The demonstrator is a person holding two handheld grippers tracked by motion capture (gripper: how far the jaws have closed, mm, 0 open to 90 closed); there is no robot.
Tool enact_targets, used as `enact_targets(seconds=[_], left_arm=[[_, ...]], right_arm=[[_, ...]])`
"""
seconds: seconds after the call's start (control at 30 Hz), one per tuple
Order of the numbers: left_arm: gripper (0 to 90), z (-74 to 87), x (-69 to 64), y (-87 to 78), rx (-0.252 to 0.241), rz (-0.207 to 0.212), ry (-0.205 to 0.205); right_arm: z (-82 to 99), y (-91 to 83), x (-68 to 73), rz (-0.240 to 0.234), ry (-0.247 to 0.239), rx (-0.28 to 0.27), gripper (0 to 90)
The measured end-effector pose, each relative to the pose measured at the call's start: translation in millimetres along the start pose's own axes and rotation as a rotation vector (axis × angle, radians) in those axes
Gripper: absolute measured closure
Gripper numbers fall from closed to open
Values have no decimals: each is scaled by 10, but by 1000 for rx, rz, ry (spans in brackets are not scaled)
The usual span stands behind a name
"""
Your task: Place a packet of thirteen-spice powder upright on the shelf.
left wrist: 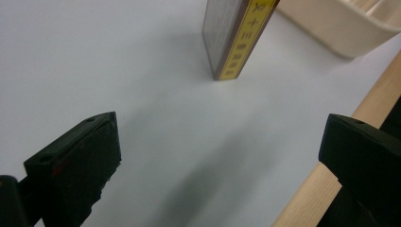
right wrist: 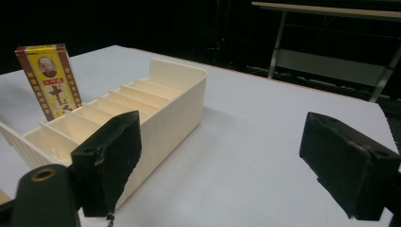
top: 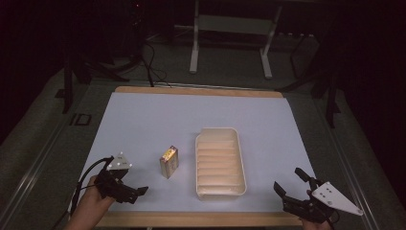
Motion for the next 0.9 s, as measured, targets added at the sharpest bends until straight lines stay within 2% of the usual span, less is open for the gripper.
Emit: enact_targets(seconds=[0.03,0.07,0.17,0.2,0.27,0.37,0.4,0.43,0.47,0.53,0.57,0.67,0.87,0.9], left_arm=[[0,1,-4,3,22,5,3],[0,3,-19,25,66,24,4],[0,1,-38,44,106,27,15],[0,-6,-66,58,143,14,48],[0,-11,-77,64,160,6,55],[0,-42,-112,73,210,7,55],[0,-42,-112,73,210,7,55],[0,-51,-111,68,242,-10,61],[0,-51,-111,68,242,-10,61],[0,-54,-106,64,290,-5,38],[0,-54,-106,64,290,-5,38],[0,-43,-96,67,337,-22,32],[0,-75,-163,44,374,-5,49],[0,-91,-173,28,382,8,49]], right_arm=[[1,-1,4,-1,0,1,136],[0,-4,9,0,-3,1,137],[0,-2,13,-1,-5,2,136],[0,-1,14,-2,-5,3,136],[2,4,15,-3,-5,5,137],[10,12,24,-15,-7,12,137],[12,13,28,-16,-8,15,137],[12,12,29,-15,-11,16,136],[12,12,30,-16,-11,15,137],[14,14,29,-16,-11,17,137],[14,14,27,-15,-12,16,136],[15,15,26,-14,-13,17,137],[20,26,25,-12,-11,22,137],[21,27,26,-12,-10,23,136]])
Point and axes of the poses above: each handheld gripper's, and its own axes: y roughly forward along the jaws, z roughly out of its underside, x roughly to its left, the point moved 7 cm from there along y, roughly forward along the jaws, and after that the axes turned 9 degrees about x, right-handed, at the moved point
